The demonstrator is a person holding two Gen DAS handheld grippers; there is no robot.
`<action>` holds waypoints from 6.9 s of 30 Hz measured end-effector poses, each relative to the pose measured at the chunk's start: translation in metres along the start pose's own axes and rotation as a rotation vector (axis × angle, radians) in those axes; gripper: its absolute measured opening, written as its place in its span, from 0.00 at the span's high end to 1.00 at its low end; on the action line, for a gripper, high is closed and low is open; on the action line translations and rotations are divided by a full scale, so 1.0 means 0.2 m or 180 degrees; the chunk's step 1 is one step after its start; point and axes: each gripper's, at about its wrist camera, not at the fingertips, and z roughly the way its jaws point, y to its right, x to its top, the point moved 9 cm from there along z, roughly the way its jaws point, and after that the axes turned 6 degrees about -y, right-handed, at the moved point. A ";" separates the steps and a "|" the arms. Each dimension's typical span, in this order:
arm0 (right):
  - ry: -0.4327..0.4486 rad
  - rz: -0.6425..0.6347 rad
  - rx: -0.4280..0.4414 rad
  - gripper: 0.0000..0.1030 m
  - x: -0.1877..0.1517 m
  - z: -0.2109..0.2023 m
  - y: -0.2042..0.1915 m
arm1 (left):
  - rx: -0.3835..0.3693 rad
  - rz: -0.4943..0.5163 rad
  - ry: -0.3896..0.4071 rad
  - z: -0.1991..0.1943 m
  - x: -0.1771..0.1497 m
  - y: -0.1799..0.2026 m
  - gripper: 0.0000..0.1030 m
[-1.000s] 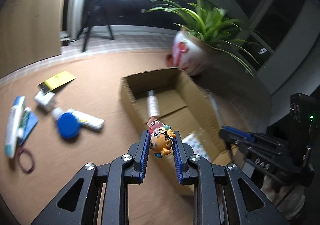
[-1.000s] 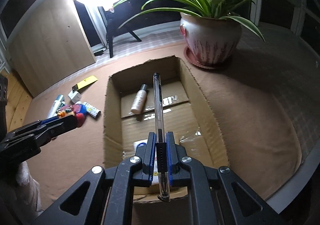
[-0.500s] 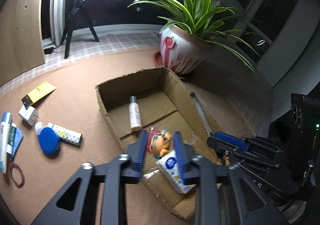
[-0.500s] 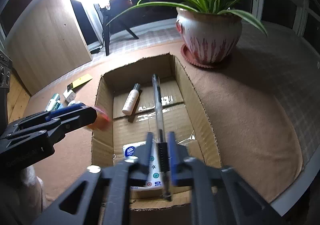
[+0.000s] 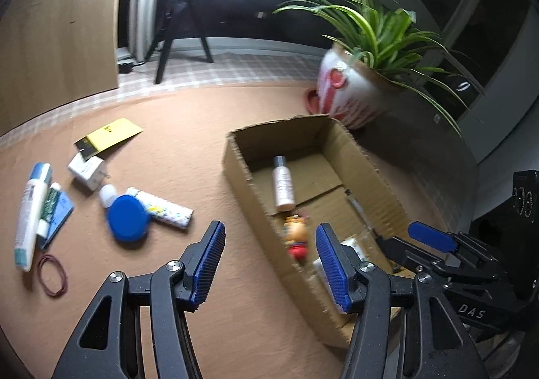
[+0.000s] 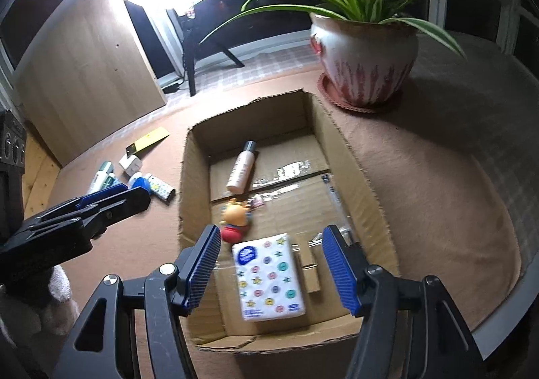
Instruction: Organize objects
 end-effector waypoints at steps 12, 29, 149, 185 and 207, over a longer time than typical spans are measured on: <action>-0.0035 -0.0087 0.0199 0.43 0.00 0.01 -0.22 | 0.0407 -0.0418 0.0055 -0.15 -0.02 -0.56 0.42; -0.0101 -0.0179 0.0252 0.43 -0.01 0.04 -0.35 | 0.0856 -0.1032 -0.0095 -0.17 0.04 -1.38 0.43; -0.0387 0.0049 0.0971 0.69 0.06 0.14 -0.71 | -0.0383 -0.0194 -0.0088 -0.23 -0.13 -0.33 0.56; 0.0293 0.0101 0.0325 0.37 0.19 -0.04 -0.15 | -0.0361 0.0163 -0.0183 0.01 0.07 0.06 0.34; -0.0392 -0.0483 0.0854 0.37 0.20 0.28 -0.79 | 0.0230 -0.0669 -0.0232 -0.17 -0.14 -1.03 0.35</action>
